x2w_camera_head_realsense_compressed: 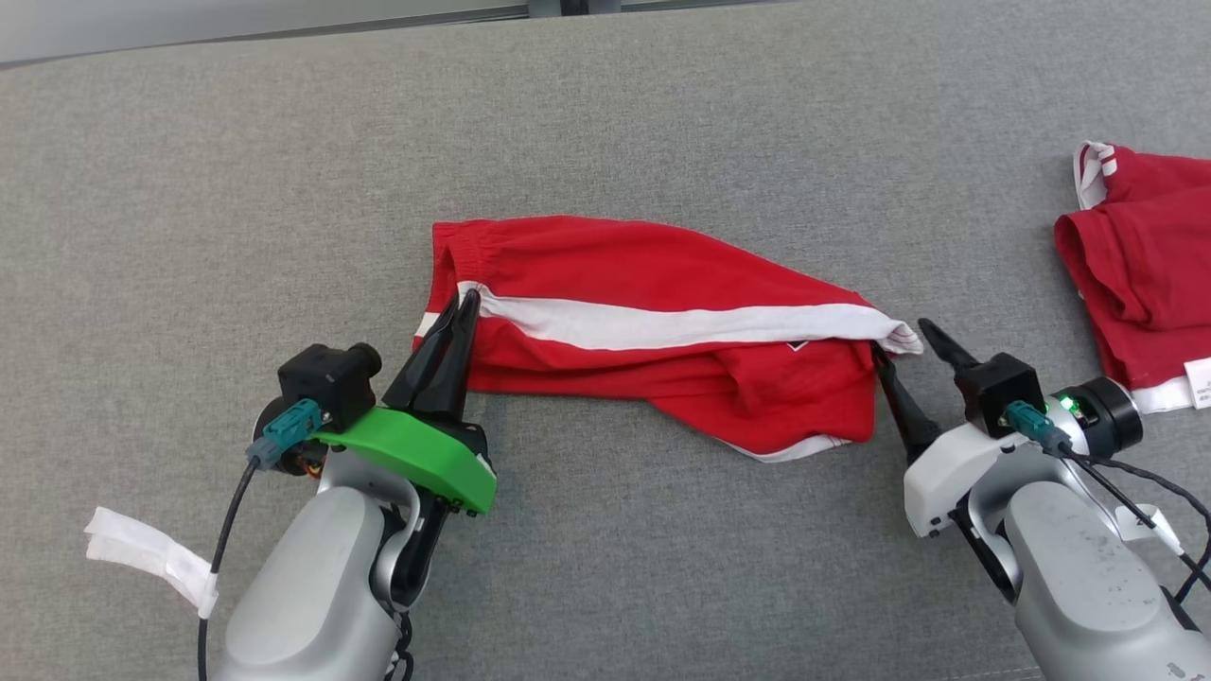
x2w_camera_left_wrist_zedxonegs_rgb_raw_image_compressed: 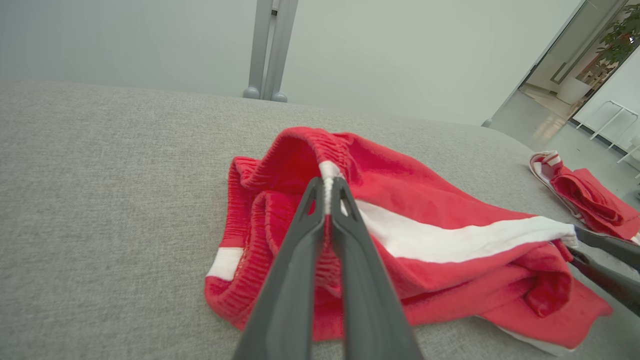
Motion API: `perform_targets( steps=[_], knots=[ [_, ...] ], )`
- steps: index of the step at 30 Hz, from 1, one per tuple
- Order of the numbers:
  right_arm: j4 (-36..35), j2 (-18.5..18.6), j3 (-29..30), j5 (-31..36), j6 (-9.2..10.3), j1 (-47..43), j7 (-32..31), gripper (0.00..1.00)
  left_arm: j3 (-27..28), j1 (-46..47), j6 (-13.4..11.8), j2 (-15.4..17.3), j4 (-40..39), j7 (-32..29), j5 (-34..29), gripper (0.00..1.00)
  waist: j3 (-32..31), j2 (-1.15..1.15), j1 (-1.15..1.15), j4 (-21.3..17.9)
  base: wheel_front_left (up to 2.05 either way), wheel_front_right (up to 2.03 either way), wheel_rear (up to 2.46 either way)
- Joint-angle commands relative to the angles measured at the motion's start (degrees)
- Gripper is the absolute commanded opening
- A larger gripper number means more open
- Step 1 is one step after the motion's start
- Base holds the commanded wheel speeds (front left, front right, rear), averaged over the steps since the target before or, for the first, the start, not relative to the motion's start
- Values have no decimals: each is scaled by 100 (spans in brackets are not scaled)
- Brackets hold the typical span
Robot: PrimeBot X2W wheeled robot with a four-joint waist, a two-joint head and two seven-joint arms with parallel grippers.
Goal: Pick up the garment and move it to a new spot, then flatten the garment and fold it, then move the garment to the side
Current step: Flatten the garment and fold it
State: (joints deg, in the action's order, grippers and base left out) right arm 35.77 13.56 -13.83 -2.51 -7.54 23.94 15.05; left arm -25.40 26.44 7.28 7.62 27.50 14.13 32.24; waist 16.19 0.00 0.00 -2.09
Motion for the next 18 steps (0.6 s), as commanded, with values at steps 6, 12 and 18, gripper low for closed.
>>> perform_targets(
  steps=[6,12,18],
  knots=[
    [-111,152,-55,-99,12,124,16,0,-9,103,-43,52,21,35,37,0,-84,0,0,-23,0,0,0],
    [-437,352,-36,-200,12,270,16,0,-85,315,-27,212,-167,42,-139,0,-255,0,0,-32,0,0,0],
    [-859,717,-219,-307,12,832,10,0,-247,810,5,542,-528,-200,-311,0,-545,0,0,-77,0,0,0]
  ],
)
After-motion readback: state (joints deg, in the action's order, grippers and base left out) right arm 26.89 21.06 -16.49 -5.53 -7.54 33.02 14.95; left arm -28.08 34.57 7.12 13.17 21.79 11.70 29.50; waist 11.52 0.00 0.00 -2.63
